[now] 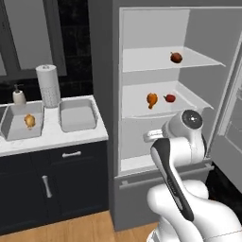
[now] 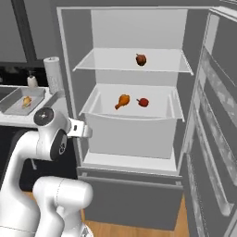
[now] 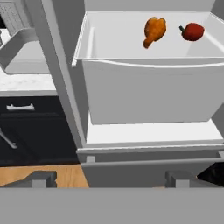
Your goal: Place one bell pepper and one chicken drumstick in each tupperware on the nearby counter, to pack two identical lunches.
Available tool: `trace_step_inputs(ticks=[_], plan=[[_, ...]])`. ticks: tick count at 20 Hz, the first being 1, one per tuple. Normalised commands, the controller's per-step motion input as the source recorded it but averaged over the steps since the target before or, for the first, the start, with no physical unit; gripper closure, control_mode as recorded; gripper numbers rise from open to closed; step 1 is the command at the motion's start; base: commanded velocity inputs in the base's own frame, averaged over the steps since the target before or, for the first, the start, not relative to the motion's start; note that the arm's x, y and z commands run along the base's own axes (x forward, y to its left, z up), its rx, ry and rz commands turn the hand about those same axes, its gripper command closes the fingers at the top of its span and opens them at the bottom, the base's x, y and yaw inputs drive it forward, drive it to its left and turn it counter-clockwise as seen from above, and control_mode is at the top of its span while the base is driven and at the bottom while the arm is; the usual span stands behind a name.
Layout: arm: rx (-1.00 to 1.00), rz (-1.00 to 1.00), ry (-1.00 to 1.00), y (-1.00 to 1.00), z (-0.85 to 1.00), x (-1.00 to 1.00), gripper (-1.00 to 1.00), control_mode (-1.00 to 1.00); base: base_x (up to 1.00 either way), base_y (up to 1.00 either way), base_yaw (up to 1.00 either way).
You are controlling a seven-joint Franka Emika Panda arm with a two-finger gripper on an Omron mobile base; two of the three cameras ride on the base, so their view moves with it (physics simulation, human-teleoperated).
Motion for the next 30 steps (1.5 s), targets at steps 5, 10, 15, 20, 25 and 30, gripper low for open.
trace_step_inputs(ticks=[5,10,15,20,25,30], plan=[[0.0,0.0,0.0,0.0,0.0,0.0,-1.0,1.0,0.45,-0.42,0.0],[0.0,0.0,0.0,0.0,0.0,0.0,-1.0,1.0,0.67,-0.12,0.0],[0.0,0.0,0.0,0.0,0.0,0.0,-1.0,1.0,0.38,-0.36,0.0],[0.0,0.0,0.0,-0.12,0.0,0.01,-1.0,-1.0,0.0,-0.44,-0.01],[0.0,0.0,0.0,-0.17,-0.02,0.33,-1.0,-1.0,0.0,0.0,0.0],[0.0,0.0,-0.16,-0.04,0.07,0.31,-1.0,-1.0,0.0,0.0,0.0]])
